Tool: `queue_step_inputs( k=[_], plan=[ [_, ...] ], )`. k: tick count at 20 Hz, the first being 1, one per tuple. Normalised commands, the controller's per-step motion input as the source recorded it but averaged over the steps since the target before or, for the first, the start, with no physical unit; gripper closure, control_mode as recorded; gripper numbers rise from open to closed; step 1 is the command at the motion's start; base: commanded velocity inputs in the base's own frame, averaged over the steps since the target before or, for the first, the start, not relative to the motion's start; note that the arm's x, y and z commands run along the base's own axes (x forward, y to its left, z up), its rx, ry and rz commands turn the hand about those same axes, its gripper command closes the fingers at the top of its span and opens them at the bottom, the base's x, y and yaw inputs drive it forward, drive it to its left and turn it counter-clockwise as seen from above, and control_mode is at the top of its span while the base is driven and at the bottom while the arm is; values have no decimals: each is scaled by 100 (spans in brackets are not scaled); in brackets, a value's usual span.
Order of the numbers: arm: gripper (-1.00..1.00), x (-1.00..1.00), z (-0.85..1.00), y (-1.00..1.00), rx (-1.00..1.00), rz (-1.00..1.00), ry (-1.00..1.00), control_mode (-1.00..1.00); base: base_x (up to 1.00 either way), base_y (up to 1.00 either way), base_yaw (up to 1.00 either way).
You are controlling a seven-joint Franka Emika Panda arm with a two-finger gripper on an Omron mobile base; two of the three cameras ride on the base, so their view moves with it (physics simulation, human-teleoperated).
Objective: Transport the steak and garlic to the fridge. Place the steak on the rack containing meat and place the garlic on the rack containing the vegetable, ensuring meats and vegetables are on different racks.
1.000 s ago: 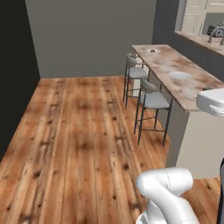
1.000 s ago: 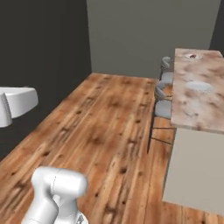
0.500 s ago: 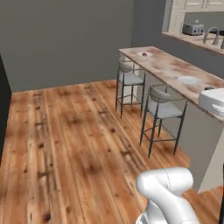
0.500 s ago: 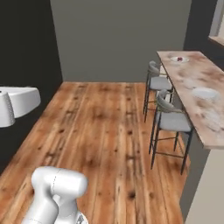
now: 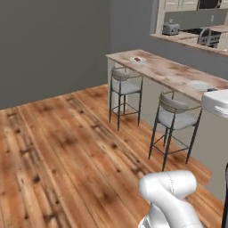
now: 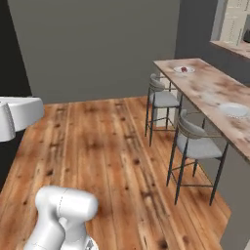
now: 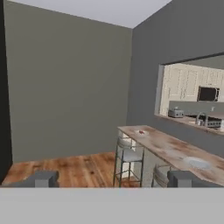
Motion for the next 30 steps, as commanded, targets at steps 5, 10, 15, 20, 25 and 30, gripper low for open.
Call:
queue_step_inputs(
  k=[5, 10, 15, 20, 25, 30],
  plan=[
    [-100, 0, 0, 0, 0, 0, 0, 100, 100, 100, -42],
    [-100, 0, 0, 0, 0, 0, 0, 100, 100, 100, -42],
    [-100, 0, 0, 0, 0, 0, 0, 100, 100, 100, -43],
    [-100, 0, 0, 0, 0, 0, 0, 100, 100, 100, -43],
    [-100, 0, 0, 0, 0, 0, 0, 100, 100, 100, -43],
    [-100, 0, 0, 0, 0, 0, 0, 100, 81, 100, -39]
  ],
)
